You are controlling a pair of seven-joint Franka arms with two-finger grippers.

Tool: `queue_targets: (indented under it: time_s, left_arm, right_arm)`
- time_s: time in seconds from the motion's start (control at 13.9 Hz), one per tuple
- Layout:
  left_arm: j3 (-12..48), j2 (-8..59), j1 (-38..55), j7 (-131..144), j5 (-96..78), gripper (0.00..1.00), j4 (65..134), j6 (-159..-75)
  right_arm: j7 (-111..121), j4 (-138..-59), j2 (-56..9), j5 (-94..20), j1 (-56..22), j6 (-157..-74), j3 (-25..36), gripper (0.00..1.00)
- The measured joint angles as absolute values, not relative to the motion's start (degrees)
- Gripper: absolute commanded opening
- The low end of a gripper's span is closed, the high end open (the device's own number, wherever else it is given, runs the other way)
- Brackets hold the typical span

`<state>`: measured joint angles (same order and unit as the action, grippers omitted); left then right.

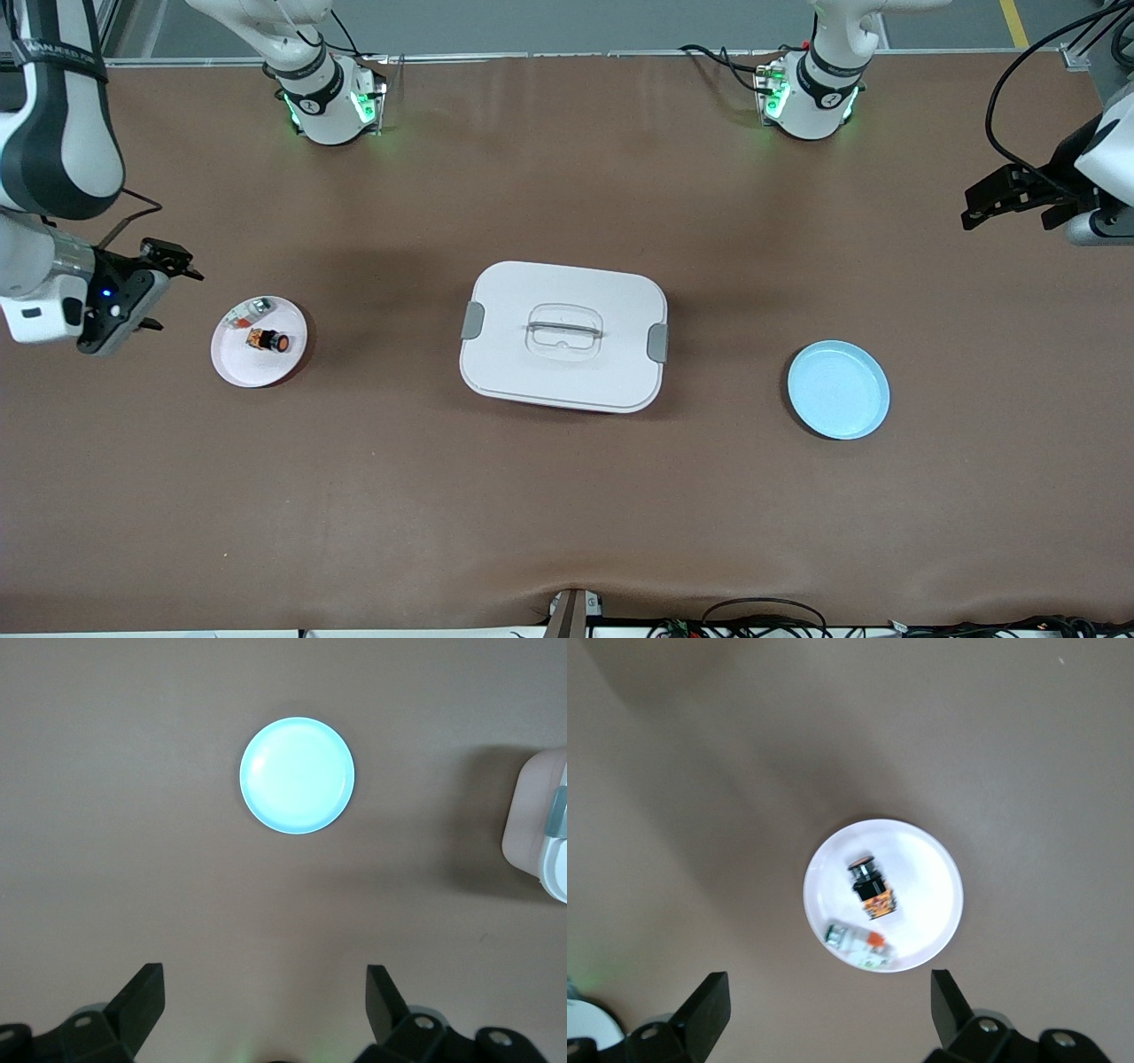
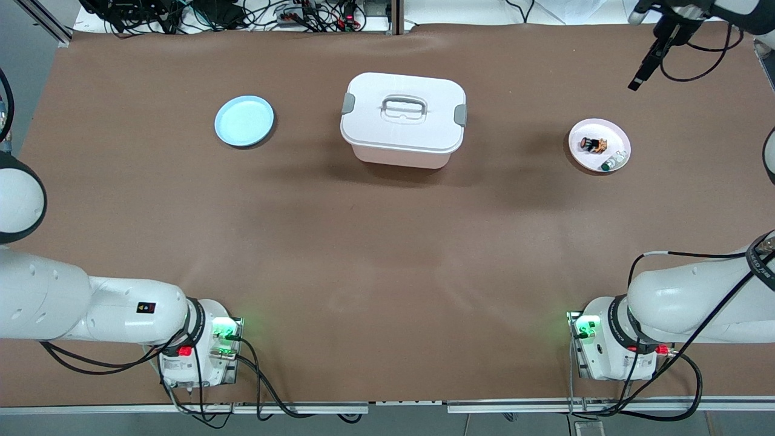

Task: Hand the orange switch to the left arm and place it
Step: 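Move the right gripper over the white plate toward the orange switch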

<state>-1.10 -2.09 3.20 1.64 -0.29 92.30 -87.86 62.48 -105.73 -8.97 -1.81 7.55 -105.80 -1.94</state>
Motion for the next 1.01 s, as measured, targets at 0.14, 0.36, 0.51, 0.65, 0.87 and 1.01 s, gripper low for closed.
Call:
queue_targets:
  time_s: [0.14, 0.36, 0.51, 0.65, 0.87, 1.01]
  left_arm:
    - [-1.1, -2.1, 3.2, 1.6, -0.3, 1.0, 92.3, -87.9]
    - [-1.1, -2.1, 3.2, 1.6, -0.3, 1.0, 92.3, -87.9]
    - [-1.1, -2.1, 3.2, 1.6, -0.3, 1.0, 92.3, -87.9]
    - [-1.1, -2.1, 3.2, 1.6, -0.3, 1.0, 92.3, -87.9]
    - [-1.1, -2.1, 3.2, 1.6, -0.3, 1.0, 92.3, -87.9]
    - [-1.1, -2.1, 3.2, 1.6, -0.3, 1.0, 92.3, -87.9]
  right_arm:
    - [65.3, -107.7, -10.2, 0.9, 6.3, -111.0, -2.0, 1.0]
    - [70.9, -110.9, -12.2, 2.6, 5.8, -117.3, -2.0, 1.0]
    - [74.0, -111.6, -13.7, 3.1, 5.8, -118.9, -1.8, 1.0]
    - [75.0, -112.5, -14.9, 3.3, 6.1, -121.1, -1.7, 1.0]
    - [75.4, -115.1, -15.6, 3.3, 6.7, -124.7, -1.6, 1.0]
    - [75.5, -116.2, -16.1, 3.3, 7.0, -125.6, -1.6, 1.0]
